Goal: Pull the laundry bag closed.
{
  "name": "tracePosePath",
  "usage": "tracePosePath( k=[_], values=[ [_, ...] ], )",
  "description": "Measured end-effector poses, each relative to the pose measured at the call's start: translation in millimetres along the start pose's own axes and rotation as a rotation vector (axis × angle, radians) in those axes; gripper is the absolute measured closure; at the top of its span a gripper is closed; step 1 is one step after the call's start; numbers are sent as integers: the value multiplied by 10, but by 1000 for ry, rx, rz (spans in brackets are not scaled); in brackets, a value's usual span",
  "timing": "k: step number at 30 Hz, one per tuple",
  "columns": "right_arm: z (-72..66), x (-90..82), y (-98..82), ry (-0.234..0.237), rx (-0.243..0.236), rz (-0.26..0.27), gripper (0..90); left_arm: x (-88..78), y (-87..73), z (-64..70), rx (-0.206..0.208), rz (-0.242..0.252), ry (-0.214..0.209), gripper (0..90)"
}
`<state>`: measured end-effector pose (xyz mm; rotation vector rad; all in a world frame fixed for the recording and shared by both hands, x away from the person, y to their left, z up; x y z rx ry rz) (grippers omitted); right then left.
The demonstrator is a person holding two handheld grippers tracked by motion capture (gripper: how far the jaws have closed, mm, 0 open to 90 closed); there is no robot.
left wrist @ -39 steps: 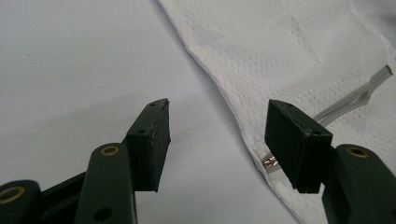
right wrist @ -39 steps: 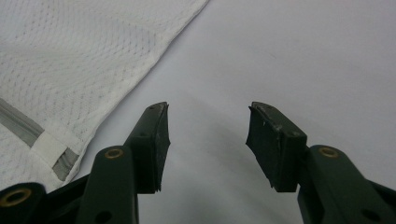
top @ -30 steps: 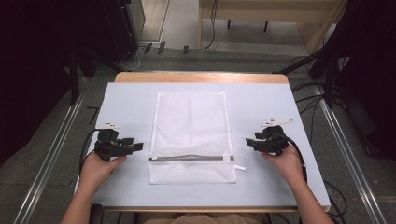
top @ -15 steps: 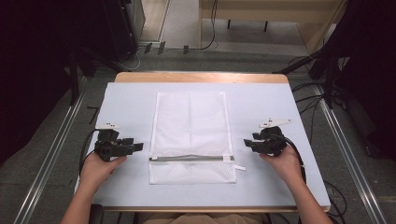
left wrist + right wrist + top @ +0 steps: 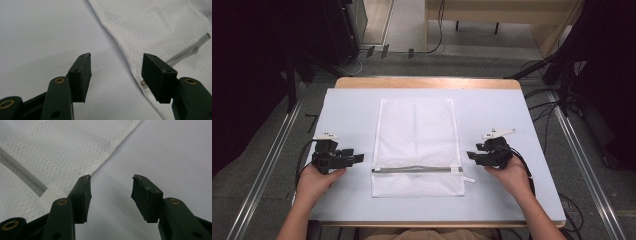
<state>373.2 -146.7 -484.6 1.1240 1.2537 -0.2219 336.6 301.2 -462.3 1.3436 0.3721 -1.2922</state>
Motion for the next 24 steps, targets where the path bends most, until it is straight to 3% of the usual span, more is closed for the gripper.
tracePosePath(
  k=[24],
  values=[
    [-133, 9, 85, 42, -19, 9, 520, -12, -37, -9, -2, 0, 5, 410]
  ],
)
Point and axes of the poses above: each handheld gripper's, and its own axes: x roughly forward along the jaws, y roughly out of its top, z roughly to its right, the point moved 5 cm from there along x, roughly forward along the jaws, and after that the axes turned 10 degrees about -z, right-handed, at the moved point
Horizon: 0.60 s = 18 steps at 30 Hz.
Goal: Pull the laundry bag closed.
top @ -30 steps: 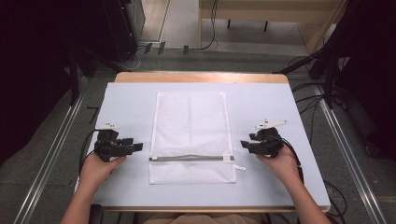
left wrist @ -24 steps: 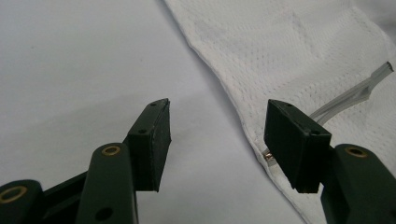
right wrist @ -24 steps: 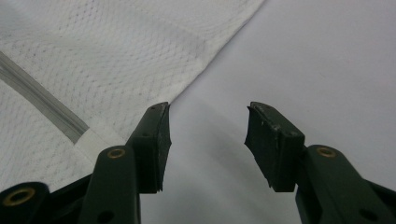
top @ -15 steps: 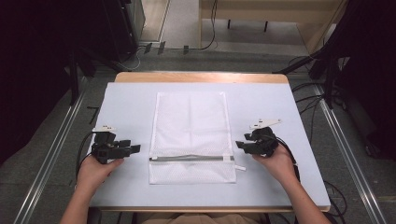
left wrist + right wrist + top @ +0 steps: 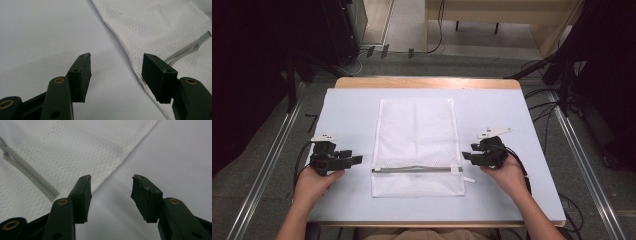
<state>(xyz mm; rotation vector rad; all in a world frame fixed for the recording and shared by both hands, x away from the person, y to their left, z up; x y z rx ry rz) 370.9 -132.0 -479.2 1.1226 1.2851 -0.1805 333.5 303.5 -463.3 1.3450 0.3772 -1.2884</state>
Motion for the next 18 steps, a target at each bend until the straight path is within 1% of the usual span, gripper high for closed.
tracePosePath(
  k=[1, 2, 3, 5, 8, 9, 10, 11, 13, 14, 16, 17, 18],
  values=[
    [-61, -12, 32, 7, -12, -2, 524, 1, 0, 0, 1, 0, 0, 410],
    [-61, -12, 32, 7, -12, -2, 524, 1, 1, -1, 0, 0, -1, 410],
    [-94, -13, 53, 10, -29, 7, 524, 1, 1, -1, 0, 0, -2, 410],
    [-172, -20, 86, 25, -39, 8, 525, -2, -1, -1, -1, -2, -3, 410],
    [-273, -13, 128, 25, -77, 0, 525, -8, -4, -4, -1, -1, -2, 410],
    [-335, -4, 150, 37, -89, -8, 527, -9, -4, -5, -2, 2, -2, 410],
    [-361, 4, 163, 40, -100, -8, 529, -13, -4, -6, -4, 4, -2, 410],
    [-361, 4, 163, 40, -100, -8, 529, -13, -4, -6, -4, 4, -2, 410],
    [-438, 19, 203, 52, -110, -13, 533, -17, -3, -8, -3, 7, -1, 410],
    [-438, 19, 203, 52, -110, -13, 533, -17, -3, -8, -3, 7, -1, 410],
    [-484, 33, 228, 60, -119, -15, 537, -17, -2, -6, -3, 7, 0, 410],
    [-534, 56, 249, 79, -123, -21, 541, -13, -3, -4, -1, 3, -1, 410],
    [-534, 56, 249, 79, -123, -21, 541, -13, -3, -4, -1, 3, -1, 410]
  ],
)
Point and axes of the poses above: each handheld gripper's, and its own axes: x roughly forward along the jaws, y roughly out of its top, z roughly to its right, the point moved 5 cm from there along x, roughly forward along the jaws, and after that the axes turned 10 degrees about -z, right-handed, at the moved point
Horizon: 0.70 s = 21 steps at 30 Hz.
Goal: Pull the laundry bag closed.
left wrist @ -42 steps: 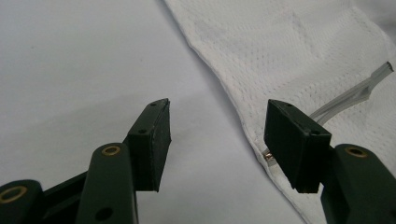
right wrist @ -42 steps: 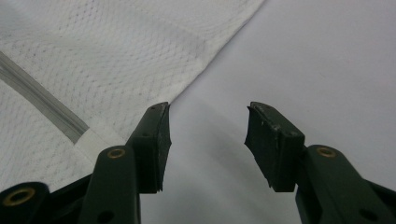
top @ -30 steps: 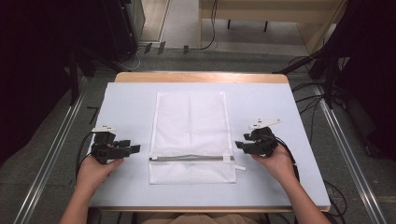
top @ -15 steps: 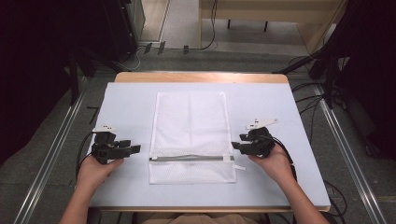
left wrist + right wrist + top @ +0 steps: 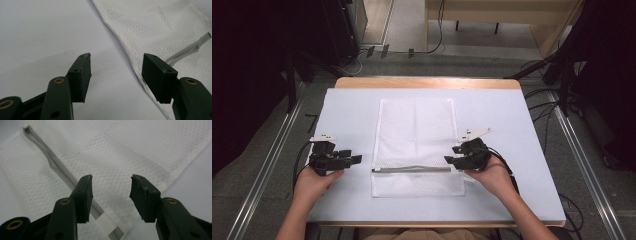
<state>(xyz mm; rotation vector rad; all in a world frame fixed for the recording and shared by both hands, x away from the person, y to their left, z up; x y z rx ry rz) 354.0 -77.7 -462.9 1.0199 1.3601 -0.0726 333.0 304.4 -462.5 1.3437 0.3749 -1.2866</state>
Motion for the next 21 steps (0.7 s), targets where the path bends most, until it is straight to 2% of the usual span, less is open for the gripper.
tracePosePath(
  k=[9, 10, 21],
  values=[
    [-197, 89, 143, 22, -36, -18, 547, 6, 1, -5, -3, 2, -1, 409],
    [-257, 121, 195, 27, -54, -18, 549, 5, 1, -5, -3, 2, 0, 409],
    [-534, 274, 420, 67, -121, -31, 560, 7, 1, -7, -3, 4, -5, 409]
  ],
)
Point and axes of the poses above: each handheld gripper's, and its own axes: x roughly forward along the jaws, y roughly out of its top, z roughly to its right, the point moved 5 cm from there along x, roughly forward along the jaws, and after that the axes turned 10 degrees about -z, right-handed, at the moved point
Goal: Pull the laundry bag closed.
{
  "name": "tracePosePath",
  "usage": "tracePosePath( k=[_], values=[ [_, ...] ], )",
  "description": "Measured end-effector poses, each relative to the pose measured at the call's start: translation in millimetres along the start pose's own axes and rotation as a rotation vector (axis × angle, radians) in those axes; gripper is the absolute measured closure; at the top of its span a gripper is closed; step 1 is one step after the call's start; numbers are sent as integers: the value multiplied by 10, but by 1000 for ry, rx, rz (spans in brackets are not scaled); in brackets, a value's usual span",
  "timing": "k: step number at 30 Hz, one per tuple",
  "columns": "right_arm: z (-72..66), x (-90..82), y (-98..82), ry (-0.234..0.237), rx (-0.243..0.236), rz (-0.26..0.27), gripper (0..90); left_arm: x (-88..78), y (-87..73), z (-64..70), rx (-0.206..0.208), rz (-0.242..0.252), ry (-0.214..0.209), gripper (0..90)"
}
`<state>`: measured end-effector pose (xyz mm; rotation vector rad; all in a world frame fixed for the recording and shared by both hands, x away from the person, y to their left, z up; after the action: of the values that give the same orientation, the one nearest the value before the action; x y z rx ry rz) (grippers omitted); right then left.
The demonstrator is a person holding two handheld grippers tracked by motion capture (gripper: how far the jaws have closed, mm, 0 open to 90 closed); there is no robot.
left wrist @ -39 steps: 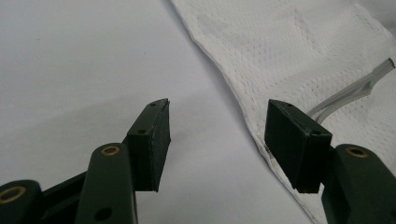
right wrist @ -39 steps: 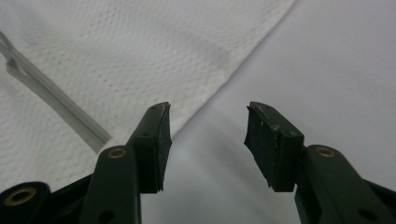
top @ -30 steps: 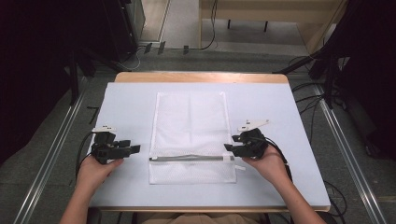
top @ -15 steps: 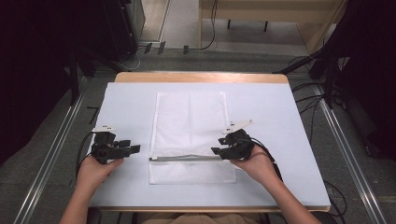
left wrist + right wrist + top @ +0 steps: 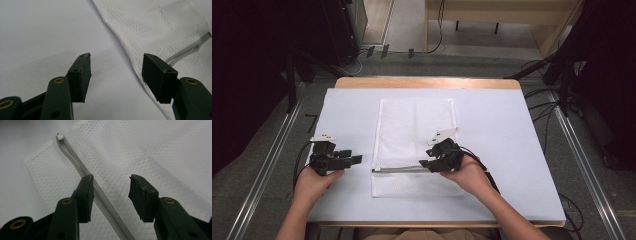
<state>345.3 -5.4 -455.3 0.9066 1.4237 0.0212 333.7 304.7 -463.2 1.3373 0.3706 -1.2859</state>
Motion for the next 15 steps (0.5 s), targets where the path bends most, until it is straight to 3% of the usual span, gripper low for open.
tracePosePath(
  k=[4, 15],
  values=[
    [-57, 42, 50, 15, 5, -4, 560, -1, -2, 1, 0, -1, 3, 409],
    [-305, 266, 321, 67, -58, -23, 596, -3, -3, 2, 4, 1, 1, 409]
  ],
)
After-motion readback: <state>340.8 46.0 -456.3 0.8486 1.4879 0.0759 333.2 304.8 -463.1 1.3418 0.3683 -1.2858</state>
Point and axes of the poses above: each handheld gripper's, and its own axes: x roughly forward along the jaws, y roughly out of its top, z roughly to its right, the point moved 5 cm from there along x, roughly forward along the jaws, and after that the axes turned 10 degrees about -z, right-handed, at the moved point
